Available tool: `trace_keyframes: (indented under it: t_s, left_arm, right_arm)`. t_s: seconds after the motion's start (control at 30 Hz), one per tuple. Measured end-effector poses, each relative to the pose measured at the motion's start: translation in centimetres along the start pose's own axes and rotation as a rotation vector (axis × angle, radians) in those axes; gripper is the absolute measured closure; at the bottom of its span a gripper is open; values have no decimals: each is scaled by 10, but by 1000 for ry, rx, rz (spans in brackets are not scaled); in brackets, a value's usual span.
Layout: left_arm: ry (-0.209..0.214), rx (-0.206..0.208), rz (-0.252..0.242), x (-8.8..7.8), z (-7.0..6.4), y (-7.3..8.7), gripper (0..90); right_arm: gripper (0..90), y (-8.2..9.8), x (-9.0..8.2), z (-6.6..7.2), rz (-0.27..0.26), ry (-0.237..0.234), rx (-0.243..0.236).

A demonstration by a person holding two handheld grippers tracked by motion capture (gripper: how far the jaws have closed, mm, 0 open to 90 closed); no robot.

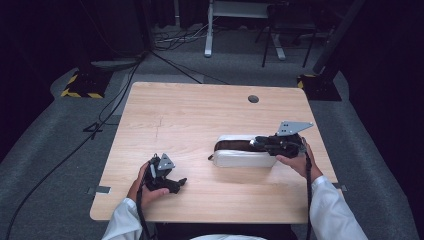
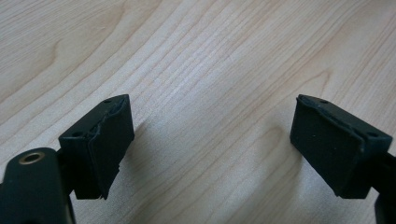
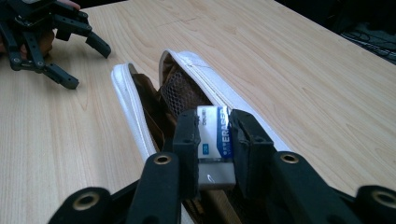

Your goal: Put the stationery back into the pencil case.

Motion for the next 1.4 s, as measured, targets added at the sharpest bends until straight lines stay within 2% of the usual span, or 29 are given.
trace_keyframes:
  t_s: [0.53,0.83,1.1,1.27,1.4]
  left_arm:
    - [-1,-2,0,0,0,0,141]
    - [-1,-3,-1,0,0,0,141]
    - [-2,-3,-1,0,0,0,141]
    - [-1,-3,0,0,0,0,141]
    - [-2,-2,-1,0,0,0,141]
  right_arm:
    - [635,2,-3,-2,-21,17,21]
    - [575,0,-12,-2,-38,50,10]
    - [466,2,-23,-9,-17,123,2]
    - [425,3,-34,-15,-21,148,16]
    - [403,4,-42,-16,-17,167,6]
Point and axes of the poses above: each handheld gripper's, and its own axes: x roughly forward along the jaws, y roughly out of its underside, z roughly to its left, the point moved 6 cm from there along x, roughly forward along the jaws, and after that the axes turned 15 degrees about x, right-handed, at the moved point
